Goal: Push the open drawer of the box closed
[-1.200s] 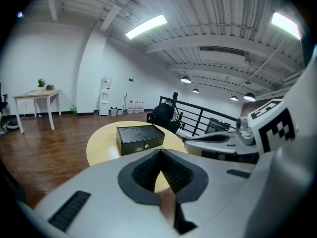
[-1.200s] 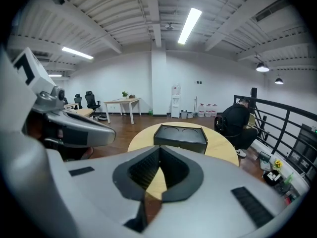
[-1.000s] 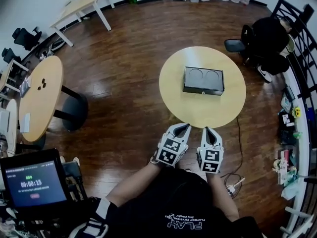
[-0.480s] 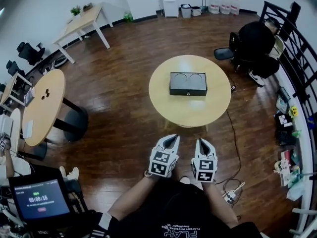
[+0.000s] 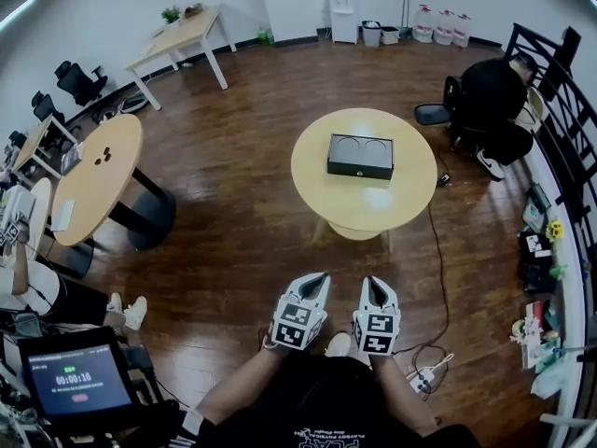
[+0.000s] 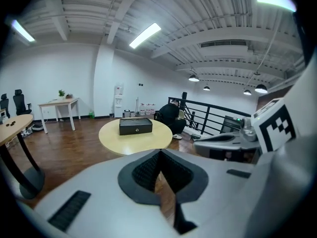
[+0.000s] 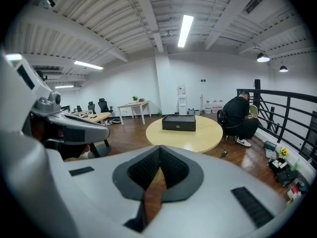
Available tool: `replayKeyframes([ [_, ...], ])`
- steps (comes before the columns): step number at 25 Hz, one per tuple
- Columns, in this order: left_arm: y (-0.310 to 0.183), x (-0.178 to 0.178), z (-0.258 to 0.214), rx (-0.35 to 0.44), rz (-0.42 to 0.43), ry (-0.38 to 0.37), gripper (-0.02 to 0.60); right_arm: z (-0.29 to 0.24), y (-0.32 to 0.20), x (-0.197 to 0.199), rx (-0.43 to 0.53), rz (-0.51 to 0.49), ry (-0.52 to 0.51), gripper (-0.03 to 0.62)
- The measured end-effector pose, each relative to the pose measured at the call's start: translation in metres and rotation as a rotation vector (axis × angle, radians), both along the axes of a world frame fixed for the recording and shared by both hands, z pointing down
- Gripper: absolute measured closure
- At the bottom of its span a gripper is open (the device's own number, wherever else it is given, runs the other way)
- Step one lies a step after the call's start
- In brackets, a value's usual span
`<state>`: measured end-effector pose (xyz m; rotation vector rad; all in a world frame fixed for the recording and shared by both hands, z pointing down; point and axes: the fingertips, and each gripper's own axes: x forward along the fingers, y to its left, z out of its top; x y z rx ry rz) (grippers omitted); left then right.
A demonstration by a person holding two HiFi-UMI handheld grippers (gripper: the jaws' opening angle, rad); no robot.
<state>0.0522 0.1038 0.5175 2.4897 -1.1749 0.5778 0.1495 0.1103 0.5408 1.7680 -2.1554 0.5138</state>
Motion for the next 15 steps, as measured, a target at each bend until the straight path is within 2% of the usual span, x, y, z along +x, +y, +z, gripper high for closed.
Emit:
replayKeyframes([
  [6,0.009,-0.022,-0.019,0.017,-0.028,0.002,0.584,-0.012,0.013,-0.017,-0.013,0.008,0.019,0.588],
  [15,0.039,-0.048,0.005,-0.025,-0.012,0.003,0.584,-0.001,0.030,-0.037,-0.026,0.023,0.042,0.588],
])
